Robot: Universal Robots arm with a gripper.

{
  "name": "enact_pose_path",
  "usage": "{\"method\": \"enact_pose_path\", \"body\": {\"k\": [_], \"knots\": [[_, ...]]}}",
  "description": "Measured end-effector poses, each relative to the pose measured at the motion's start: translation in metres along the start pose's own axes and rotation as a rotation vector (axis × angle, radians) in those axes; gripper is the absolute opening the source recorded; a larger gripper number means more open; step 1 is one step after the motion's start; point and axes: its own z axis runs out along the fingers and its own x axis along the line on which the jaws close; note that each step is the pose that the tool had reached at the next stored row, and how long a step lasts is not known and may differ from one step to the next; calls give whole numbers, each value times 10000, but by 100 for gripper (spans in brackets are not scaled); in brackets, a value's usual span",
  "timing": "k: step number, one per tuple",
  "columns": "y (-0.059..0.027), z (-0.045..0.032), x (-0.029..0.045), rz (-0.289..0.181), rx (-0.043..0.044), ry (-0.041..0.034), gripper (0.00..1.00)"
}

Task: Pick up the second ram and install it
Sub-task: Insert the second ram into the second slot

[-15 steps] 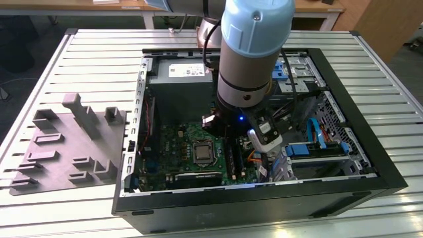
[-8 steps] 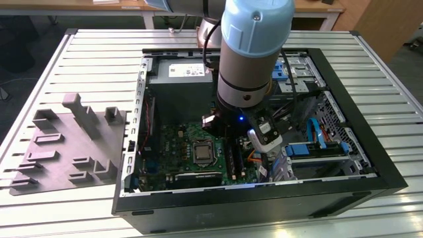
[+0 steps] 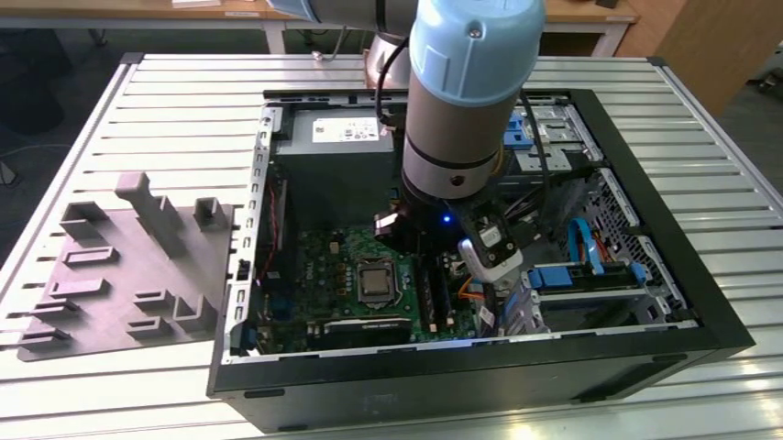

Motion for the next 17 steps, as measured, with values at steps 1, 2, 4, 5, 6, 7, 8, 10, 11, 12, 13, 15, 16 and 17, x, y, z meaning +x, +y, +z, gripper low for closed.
{"method": "enact_pose_path", "body": {"k": [1, 2, 4, 5, 6, 7, 8, 10, 11, 12, 13, 15, 16, 17], "knots": [[0, 0, 0, 0, 0, 0, 11], [0, 1, 0, 0, -1, 0, 11], [-3, 6, 1, 2, -19, 0, 11], [-4, 7, 1, 2, -38, 1, 11], [-5, 8, 0, 2, -67, 2, 11], [-4, 8, 0, 2, -78, 2, 11], [-4, 10, 0, 2, -82, 2, 11], [-7, 20, 0, 2, -92, 3, 11], [-8, 21, 0, 2, -92, 3, 11], [-8, 21, 0, 2, -91, 4, 11], [-8, 22, 0, 2, -91, 4, 11], [-8, 24, 0, 2, -92, 3, 11], [-9, 29, 0, 2, -95, 2, 11], [-10, 34, 1, 2, -93, 3, 11]]}}
